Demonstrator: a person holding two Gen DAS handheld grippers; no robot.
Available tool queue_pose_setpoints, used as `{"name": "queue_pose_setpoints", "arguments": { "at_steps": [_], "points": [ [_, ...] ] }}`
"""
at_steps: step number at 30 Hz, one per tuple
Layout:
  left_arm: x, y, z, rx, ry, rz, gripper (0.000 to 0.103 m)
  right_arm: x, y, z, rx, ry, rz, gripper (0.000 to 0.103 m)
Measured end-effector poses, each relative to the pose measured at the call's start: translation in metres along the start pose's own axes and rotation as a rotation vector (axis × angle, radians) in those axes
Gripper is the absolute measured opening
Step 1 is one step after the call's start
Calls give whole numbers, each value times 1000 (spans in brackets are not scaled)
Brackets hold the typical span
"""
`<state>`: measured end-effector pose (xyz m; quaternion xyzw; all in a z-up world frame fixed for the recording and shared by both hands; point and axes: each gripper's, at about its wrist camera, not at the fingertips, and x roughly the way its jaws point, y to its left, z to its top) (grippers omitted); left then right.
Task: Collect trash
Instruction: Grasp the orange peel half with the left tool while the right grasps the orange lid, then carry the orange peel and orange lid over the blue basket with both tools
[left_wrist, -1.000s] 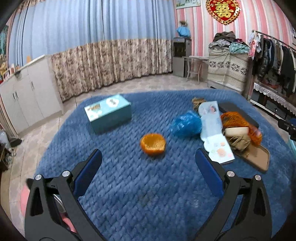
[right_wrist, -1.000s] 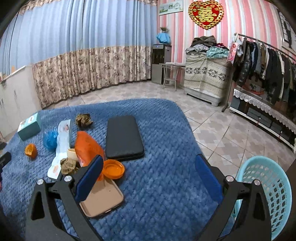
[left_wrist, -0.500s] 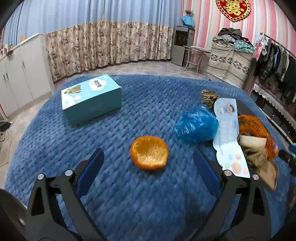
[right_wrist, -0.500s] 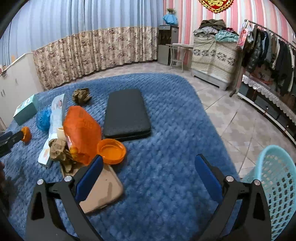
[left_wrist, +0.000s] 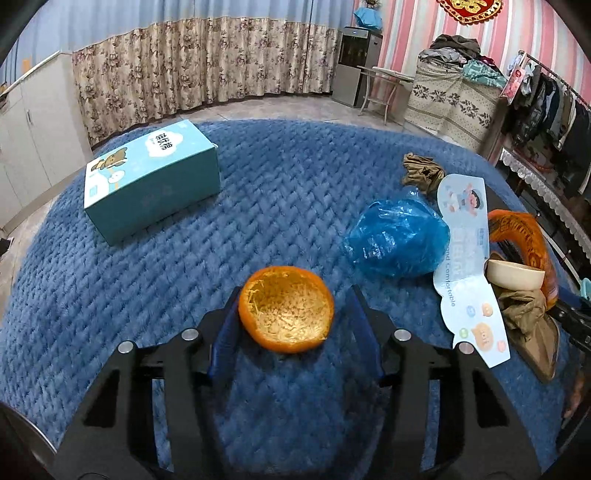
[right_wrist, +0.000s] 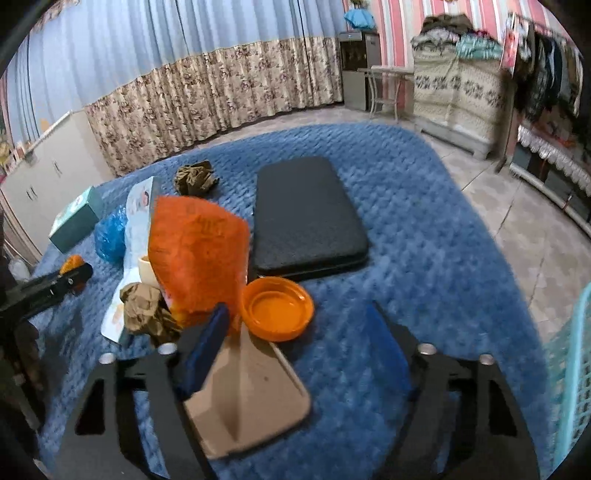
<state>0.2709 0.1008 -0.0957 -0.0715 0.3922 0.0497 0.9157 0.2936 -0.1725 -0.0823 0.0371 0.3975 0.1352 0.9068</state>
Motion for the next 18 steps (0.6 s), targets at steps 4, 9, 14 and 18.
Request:
{"name": "queue_pose_setpoints", "arguments": {
  "at_steps": [4,9,14,18],
  "points": [
    [1,-1,-2,-8,-1,-3,51,1,0,1,0,-7,36,41],
    [-3,0,-2,8,-16,9,40,-10,4,3,-32,-44,4,41],
    [-11,-8,-3,49,-44,38,37,-34,-3,4,-59,-88,-74,41],
    [-32,-21,-2,79,-96,52,37,-62,-12,3,-62,-143,-134,41]
  ]
}}
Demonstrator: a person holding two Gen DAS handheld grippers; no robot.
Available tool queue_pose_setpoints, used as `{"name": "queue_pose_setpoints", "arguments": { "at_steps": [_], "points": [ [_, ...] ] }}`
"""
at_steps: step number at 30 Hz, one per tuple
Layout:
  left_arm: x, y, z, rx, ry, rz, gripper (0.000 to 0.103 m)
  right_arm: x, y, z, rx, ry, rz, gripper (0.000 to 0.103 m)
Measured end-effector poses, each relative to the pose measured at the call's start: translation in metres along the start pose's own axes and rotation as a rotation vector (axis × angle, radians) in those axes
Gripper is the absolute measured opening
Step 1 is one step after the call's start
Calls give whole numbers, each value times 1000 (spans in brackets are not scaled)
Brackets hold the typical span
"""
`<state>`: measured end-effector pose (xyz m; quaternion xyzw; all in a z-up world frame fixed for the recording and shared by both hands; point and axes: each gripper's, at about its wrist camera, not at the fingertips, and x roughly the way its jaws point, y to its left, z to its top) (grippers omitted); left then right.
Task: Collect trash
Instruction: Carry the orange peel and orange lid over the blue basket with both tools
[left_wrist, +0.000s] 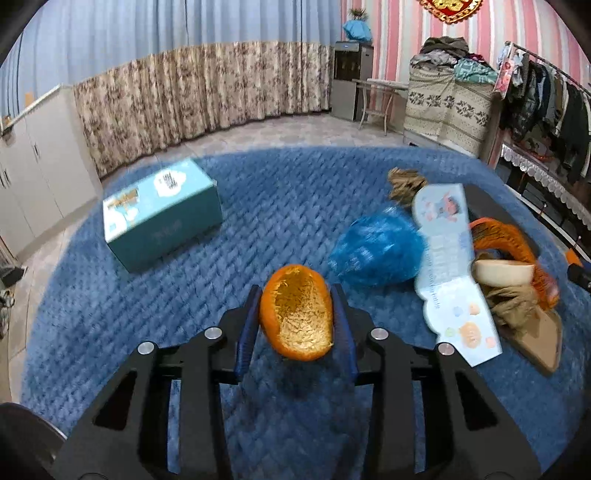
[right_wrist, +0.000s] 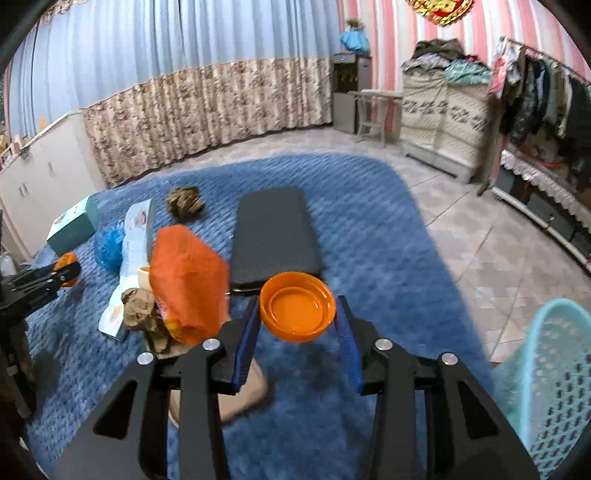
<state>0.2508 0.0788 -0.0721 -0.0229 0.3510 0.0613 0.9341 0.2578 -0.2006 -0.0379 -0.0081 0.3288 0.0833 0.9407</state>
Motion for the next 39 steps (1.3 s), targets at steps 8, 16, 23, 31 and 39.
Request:
{"name": "queue_pose_setpoints", "arguments": {
  "at_steps": [8,16,23,31,39],
  "points": [
    [-63,-49,22,31,-136,-108,37,-83,-37,2,18,-151,-115,41],
    [-114,-147,31,127,-227,-294,37,-156,-109,-25,156,-231,-264,41],
    [-141,-240,31,240,-268,-431,37,-204,-175,-53,301,-314,-365,41],
    [-163,-326,19,324,-281,-549,37,-203,-231,-82,413,-308,-431,41],
    [-161,-410,2,408,-258,-653,37,-206,-267,-99,495,-320,-480,41]
  ]
}}
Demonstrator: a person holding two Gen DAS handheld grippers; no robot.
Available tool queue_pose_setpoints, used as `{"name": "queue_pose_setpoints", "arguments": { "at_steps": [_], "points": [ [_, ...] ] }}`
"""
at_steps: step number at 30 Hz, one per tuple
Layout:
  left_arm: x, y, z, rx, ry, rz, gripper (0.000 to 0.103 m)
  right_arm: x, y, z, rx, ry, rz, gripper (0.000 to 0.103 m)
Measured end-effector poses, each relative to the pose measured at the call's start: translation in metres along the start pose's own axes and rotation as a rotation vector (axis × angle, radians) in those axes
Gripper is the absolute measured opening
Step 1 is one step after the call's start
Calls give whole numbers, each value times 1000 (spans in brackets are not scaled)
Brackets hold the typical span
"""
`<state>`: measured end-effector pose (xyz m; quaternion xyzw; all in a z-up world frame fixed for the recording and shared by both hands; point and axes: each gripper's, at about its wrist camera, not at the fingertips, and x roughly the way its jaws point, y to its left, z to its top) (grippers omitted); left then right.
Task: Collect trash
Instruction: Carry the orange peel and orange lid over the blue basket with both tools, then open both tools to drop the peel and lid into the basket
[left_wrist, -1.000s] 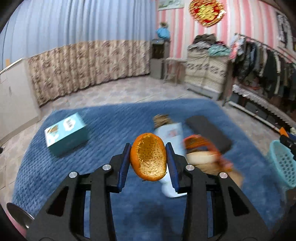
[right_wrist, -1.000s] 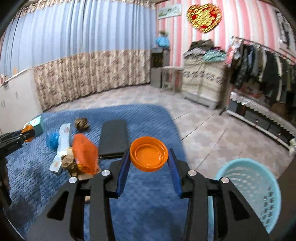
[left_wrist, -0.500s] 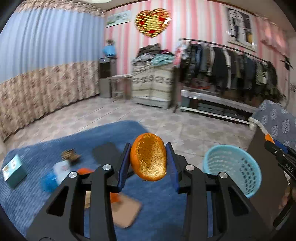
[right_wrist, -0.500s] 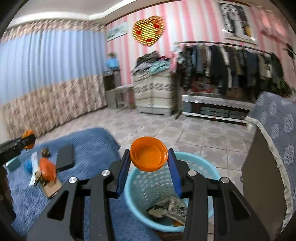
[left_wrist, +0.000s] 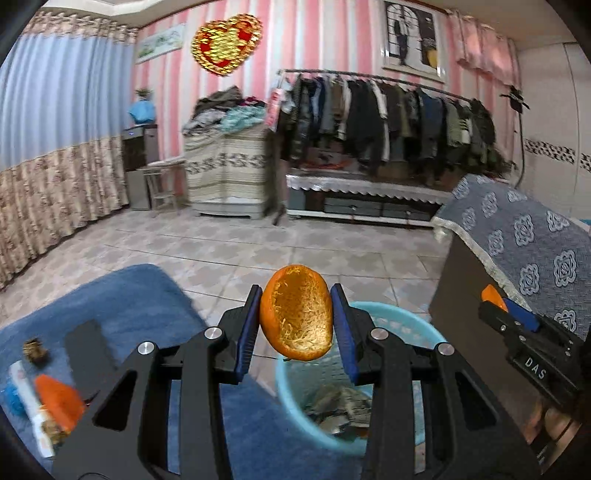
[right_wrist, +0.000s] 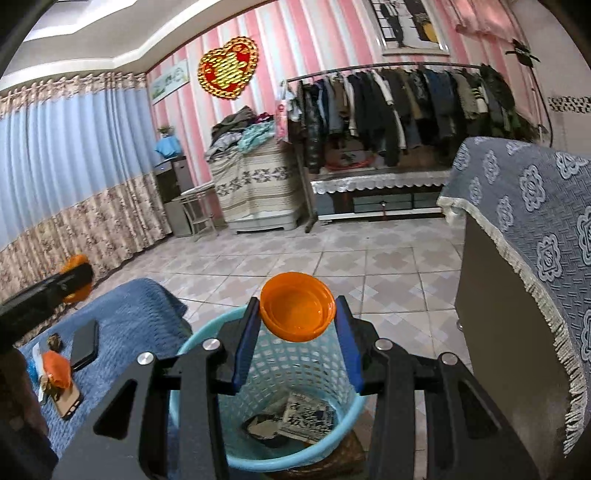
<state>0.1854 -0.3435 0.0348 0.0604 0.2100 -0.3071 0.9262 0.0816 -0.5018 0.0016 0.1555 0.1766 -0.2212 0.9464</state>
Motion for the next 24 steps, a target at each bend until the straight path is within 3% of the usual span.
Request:
{"name": "queue_pose_setpoints", "arguments": {
  "at_steps": [8,13,15,17,19,24],
  "points": [
    [67,-40,-24,85,104,-58,37,20,-19,-3,37,41,-44,41],
    [92,-42,-39,103,171,-76,39,29,-20,-7,44,69,-40,41],
    [95,-37,-43,101,186,-72,46,32,-17,-8,41,81,-34,41],
    [92,-30,-44,112,176,-41,64,35,-12,-10,31,91,-24,41],
    [88,-25,-41,122,150,4,73,38,-6,-12,17,100,-16,41],
    [68,10,-30,70,111,81,85,47,12,-17,-12,124,7,41]
  ]
}}
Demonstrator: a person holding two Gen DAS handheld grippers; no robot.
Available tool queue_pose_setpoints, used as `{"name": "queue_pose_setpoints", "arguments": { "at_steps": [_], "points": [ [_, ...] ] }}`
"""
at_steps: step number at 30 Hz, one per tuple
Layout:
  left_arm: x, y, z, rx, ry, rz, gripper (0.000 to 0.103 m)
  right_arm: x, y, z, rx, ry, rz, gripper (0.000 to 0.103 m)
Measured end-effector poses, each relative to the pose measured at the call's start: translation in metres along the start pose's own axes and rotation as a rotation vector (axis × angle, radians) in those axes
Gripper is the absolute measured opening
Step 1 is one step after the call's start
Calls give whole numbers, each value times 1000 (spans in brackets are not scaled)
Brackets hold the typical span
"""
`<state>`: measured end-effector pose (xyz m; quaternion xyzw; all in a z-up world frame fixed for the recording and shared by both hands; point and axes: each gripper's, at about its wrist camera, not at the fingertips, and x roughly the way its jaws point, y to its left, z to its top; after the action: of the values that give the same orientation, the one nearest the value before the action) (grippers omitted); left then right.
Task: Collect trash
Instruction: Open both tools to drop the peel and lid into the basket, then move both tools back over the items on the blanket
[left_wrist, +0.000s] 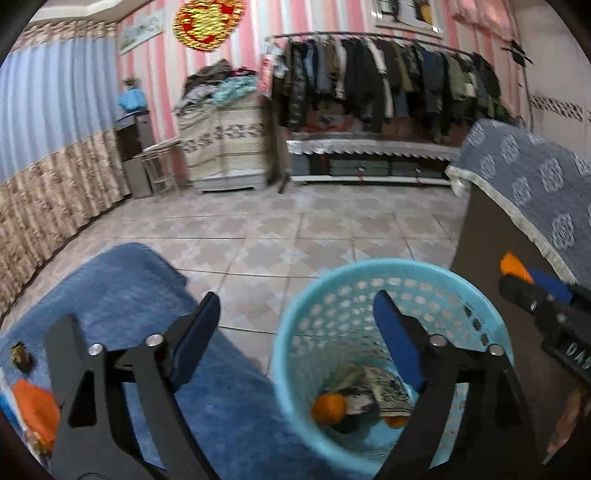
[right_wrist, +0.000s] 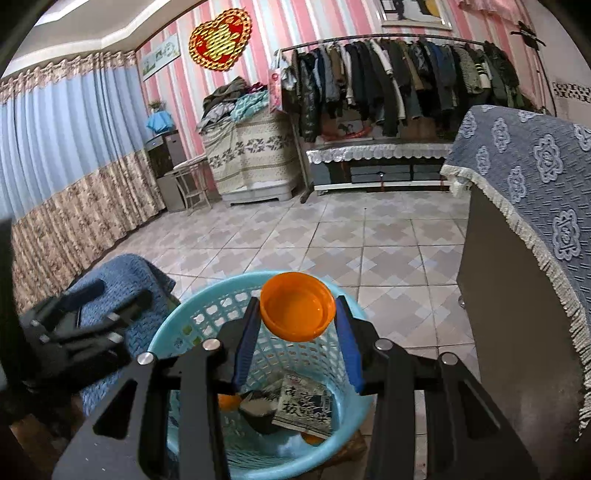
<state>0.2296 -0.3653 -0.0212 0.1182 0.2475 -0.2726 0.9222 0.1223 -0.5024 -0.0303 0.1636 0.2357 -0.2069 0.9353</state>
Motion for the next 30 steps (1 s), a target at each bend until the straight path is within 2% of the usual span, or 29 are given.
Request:
{"name": "queue_pose_setpoints", "arguments": {
  "at_steps": [6,14,17,28,30],
  "points": [
    [-31,41,1,-67,-38,107,92,15,23,-7,-46,36,12,41],
    [-70,79,-8,-137,-73,179,97,27,38,-15,-73,82,15,42],
    [-76,91,-11,-172,-71,189,97,29,42,-18,-81,95,9,63],
    [-106,116,-18,-200,-102,249,97,21,53,-12,-118,69,-1,79],
    [-116,121,-19,-201,-111,258,97,17,58,-12,-134,57,-2,86]
  ]
}}
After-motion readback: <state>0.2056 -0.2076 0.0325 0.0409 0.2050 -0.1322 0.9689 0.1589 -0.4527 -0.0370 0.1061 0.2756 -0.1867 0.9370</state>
